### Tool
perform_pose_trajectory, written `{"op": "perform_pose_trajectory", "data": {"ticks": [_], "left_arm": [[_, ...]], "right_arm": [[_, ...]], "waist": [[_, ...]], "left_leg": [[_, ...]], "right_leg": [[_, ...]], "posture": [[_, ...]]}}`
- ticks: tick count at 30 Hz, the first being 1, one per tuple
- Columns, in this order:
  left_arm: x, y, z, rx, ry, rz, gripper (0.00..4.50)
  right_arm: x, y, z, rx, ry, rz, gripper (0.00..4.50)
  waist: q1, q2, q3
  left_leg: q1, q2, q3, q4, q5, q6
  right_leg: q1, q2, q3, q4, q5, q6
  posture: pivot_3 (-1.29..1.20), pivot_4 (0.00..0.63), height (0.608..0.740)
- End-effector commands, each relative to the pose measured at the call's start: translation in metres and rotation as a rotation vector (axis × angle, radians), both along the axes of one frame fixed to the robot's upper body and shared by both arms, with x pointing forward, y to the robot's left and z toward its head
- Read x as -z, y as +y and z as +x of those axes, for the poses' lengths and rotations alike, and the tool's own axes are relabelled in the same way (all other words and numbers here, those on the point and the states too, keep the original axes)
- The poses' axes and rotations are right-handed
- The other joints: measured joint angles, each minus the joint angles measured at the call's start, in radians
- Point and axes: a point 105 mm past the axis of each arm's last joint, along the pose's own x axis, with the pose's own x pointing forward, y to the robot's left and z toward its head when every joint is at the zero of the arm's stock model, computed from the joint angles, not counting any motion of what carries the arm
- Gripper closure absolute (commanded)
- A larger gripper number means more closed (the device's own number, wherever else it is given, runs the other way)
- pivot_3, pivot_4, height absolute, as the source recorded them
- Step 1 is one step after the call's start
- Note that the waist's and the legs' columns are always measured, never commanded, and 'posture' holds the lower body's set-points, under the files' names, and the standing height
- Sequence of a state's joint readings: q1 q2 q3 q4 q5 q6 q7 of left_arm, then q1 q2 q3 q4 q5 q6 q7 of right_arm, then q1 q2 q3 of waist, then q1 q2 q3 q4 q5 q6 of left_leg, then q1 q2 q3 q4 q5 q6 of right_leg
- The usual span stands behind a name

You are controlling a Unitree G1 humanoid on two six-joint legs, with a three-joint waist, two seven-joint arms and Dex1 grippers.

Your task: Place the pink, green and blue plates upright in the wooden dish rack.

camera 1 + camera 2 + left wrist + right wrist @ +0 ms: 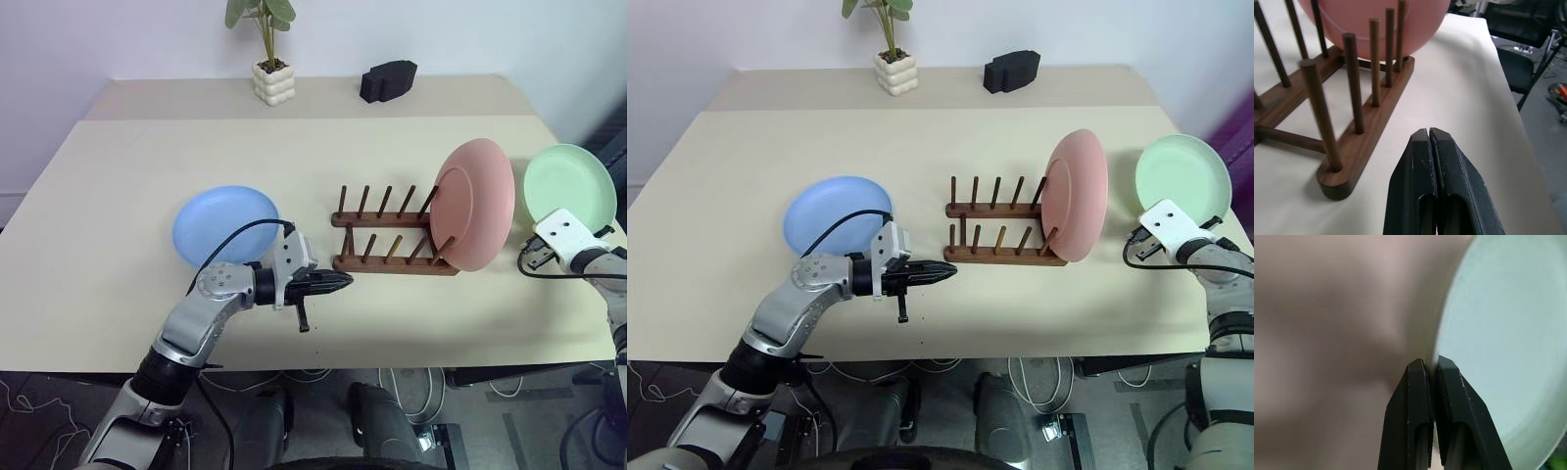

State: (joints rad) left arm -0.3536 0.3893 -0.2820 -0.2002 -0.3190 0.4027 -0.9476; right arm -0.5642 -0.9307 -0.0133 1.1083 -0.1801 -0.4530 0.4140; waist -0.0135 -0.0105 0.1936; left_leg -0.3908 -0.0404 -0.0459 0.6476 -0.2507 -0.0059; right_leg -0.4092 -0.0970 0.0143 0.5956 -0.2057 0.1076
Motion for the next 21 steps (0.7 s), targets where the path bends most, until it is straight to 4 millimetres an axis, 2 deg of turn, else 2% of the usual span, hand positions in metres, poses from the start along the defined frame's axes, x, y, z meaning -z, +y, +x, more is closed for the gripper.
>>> {"op": "perform_pose_trajectory", "data": {"ticks": [1,4,8,11,13,14,16,18,19,21], "left_arm": [[-0.020,0.003,0.000,-0.013,-0.069,-0.060,4.50],[-0.027,0.007,0.002,-0.028,-0.084,-0.071,4.50],[-0.033,0.009,0.003,-0.032,-0.106,-0.069,4.50],[-0.036,0.013,0.005,-0.036,-0.126,-0.059,4.50],[-0.036,0.017,0.008,-0.050,-0.124,-0.055,4.50],[-0.035,0.019,0.010,-0.058,-0.125,-0.053,4.50],[-0.035,0.021,0.013,-0.071,-0.131,-0.053,4.50],[-0.038,0.026,0.017,-0.096,-0.139,-0.059,4.50],[-0.040,0.030,0.019,-0.114,-0.144,-0.063,4.50],[-0.041,0.035,0.022,-0.136,-0.150,-0.062,4.50]], "right_arm": [[-0.063,-0.005,-0.004,-0.008,-0.254,-0.036,4.45],[-0.107,0.008,-0.021,-0.050,-0.418,-0.002,4.45],[-0.145,0.030,-0.040,-0.104,-0.506,0.034,4.45],[-0.191,0.059,-0.055,-0.206,-0.628,0.086,4.45],[-0.216,0.088,-0.062,-0.334,-0.682,0.174,4.45],[-0.224,0.106,-0.067,-0.420,-0.686,0.227,4.45],[-0.230,0.129,-0.073,-0.531,-0.666,0.294,4.45],[-0.237,0.164,-0.082,-0.699,-0.629,0.378,4.45],[-0.239,0.184,-0.089,-0.798,-0.595,0.446,4.45],[-0.236,0.211,-0.100,-0.941,-0.521,0.589,4.45]], "waist": [[-0.001,0.000,0.000],[0.000,0.002,0.000],[0.000,0.002,0.000],[0.000,0.002,0.000],[0.000,0.002,0.000],[-0.001,0.002,0.000],[0.001,0.002,0.000],[0.003,0.001,0.001],[0.004,0.001,0.001],[0.004,0.001,0.001]], "left_leg": [[0.000,0.000,0.000,0.000,0.000,0.000],[0.000,0.000,-0.002,-0.001,0.000,0.000],[0.000,0.001,-0.004,0.000,0.000,0.000],[0.000,0.001,-0.004,0.000,0.000,0.000],[0.000,0.001,-0.004,0.000,0.000,0.000],[0.000,0.001,-0.004,0.000,0.000,0.000],[0.000,0.001,-0.005,0.000,0.000,0.000],[0.000,0.001,-0.007,0.000,0.000,0.000],[-0.001,0.001,-0.007,0.000,0.000,0.000],[-0.001,0.001,-0.007,0.000,0.000,0.000]], "right_leg": [[0.000,0.000,0.000,0.000,0.000,0.000],[-0.001,0.000,0.000,0.001,0.000,0.000],[-0.001,0.000,0.001,0.001,0.000,0.001],[-0.001,0.000,0.001,0.002,0.000,0.001],[-0.001,0.000,0.000,0.002,0.000,0.001],[-0.001,0.000,0.000,0.002,0.000,0.001],[-0.001,0.001,0.000,0.002,0.000,0.001],[-0.001,0.001,-0.001,0.001,0.000,0.001],[-0.001,0.001,-0.001,0.001,0.000,0.001],[-0.001,0.000,-0.001,0.001,0.000,0.001]], "posture": [[0.00,0.150,0.736],[0.00,0.150,0.736],[0.00,0.150,0.736],[0.00,0.150,0.736],[0.00,0.150,0.736],[0.00,0.150,0.736],[0.00,0.150,0.736],[0.00,0.150,0.736],[0.00,0.150,0.736],[0.00,0.150,0.736]]}}
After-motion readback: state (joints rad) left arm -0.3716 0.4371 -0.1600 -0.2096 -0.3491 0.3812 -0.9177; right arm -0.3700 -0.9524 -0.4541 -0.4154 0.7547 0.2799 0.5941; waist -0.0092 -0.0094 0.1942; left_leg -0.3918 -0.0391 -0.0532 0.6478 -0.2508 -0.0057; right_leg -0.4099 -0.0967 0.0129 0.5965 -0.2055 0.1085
